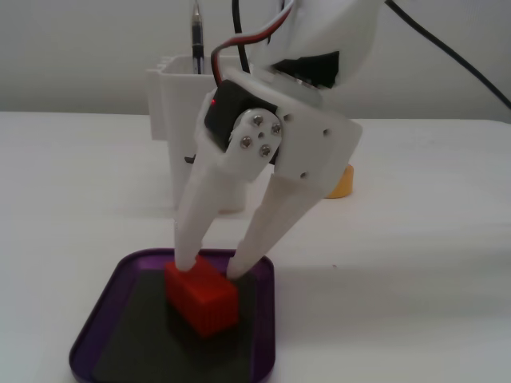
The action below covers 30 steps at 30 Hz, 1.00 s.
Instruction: Pick up the red cube and place it in the box.
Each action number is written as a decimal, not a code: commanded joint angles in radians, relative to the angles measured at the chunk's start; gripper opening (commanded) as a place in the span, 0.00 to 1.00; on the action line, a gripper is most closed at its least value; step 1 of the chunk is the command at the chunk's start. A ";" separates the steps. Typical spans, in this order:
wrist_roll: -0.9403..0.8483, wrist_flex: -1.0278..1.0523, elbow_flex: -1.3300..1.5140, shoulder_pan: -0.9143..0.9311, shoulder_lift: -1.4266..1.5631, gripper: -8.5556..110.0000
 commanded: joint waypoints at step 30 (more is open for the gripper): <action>0.054 0.896 -0.038 0.006 0.742 0.22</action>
